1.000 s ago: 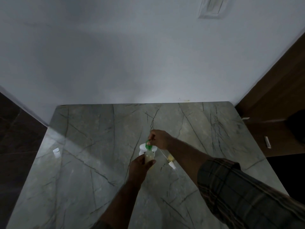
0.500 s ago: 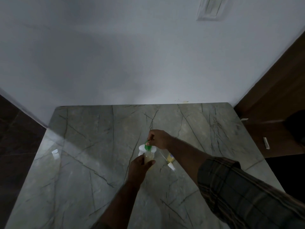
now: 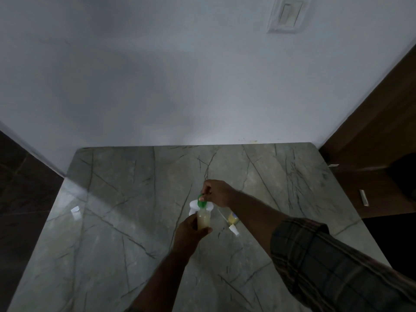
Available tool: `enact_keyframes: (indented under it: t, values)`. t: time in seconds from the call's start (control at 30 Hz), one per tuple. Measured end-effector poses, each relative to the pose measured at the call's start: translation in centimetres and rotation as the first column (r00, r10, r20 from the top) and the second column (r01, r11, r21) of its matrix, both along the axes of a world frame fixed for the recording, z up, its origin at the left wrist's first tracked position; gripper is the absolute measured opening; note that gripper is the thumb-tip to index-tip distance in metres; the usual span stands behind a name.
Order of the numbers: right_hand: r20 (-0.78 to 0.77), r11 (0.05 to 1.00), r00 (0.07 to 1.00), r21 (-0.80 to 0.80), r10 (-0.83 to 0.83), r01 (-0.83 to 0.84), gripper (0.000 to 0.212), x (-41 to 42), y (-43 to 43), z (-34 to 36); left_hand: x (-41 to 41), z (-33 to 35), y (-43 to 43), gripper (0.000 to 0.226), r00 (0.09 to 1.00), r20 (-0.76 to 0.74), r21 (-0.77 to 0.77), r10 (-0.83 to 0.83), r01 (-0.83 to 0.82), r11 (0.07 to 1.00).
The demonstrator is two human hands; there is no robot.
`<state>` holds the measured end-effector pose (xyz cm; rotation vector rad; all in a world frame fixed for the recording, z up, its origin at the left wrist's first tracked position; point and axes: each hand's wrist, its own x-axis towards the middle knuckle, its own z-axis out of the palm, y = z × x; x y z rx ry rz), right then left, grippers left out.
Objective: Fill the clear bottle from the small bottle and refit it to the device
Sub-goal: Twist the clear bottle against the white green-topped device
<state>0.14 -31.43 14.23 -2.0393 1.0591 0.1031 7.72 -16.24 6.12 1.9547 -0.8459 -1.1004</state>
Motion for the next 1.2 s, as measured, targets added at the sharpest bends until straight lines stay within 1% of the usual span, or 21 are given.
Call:
enact_keyframes:
  t: [0.03, 0.1, 0.2, 0.3, 0.5, 0.63, 0.8, 0.97, 1.2]
  values:
    - [0.001, 1.000, 1.000, 0.000, 0.000, 0.000, 0.030, 0.0, -0.1, 0.1, 0.1, 0.1, 0.0, 0.060, 1.000, -0.010, -0.014, 0.018, -0.018, 1.000]
    - [0.007, 1.000, 1.000, -0.002, -0.005, 0.006, 0.029, -0.1, -0.2, -0.1, 0.3, 0.0, 0.0, 0.065, 0.999, -0.011, -0.027, 0.050, -0.050, 0.998]
    - [0.014, 1.000, 1.000, 0.002, -0.025, 0.025, 0.028, -0.3, 0.2, -0.9, 0.2, -0.7, 0.2, 0.060, 0.998, 0.000, -0.002, 0.060, -0.060, 0.998]
    - [0.012, 1.000, 1.000, 0.006, -0.022, 0.022, 0.027, -0.3, 0.3, -1.1, 0.1, -1.0, 0.4, 0.057, 0.997, -0.037, -0.001, 0.073, -0.074, 0.997]
    - [-0.002, 1.000, 1.000, 0.003, -0.021, 0.021, 0.029, -0.2, -0.3, -0.4, 0.1, -0.5, 0.4, 0.062, 0.994, -0.059, -0.034, 0.090, -0.092, 0.995]
    - [0.002, 1.000, 1.000, -0.003, -0.028, 0.028, 0.028, -0.3, 0.0, -1.2, 0.0, -0.7, 0.6, 0.059, 0.990, -0.068, -0.028, 0.124, -0.127, 0.992]
    - [-0.024, 1.000, 1.000, 0.006, 0.019, -0.019, 0.029, 0.1, -0.4, -0.5, -0.2, -0.2, 0.5, 0.057, 0.992, -0.034, -0.016, 0.124, -0.124, 0.992]
    - [-0.006, 1.000, 1.000, 0.019, 0.014, -0.014, 0.029, -0.3, -0.4, -0.4, -0.4, 0.3, 0.3, 0.058, 0.987, -0.087, -0.026, 0.138, -0.141, 0.990]
    - [-0.002, 1.000, 1.000, -0.003, -0.002, 0.002, 0.027, -0.2, 0.3, -0.6, -0.7, 0.4, 0.3, 0.058, 0.982, -0.122, -0.022, 0.144, -0.148, 0.989]
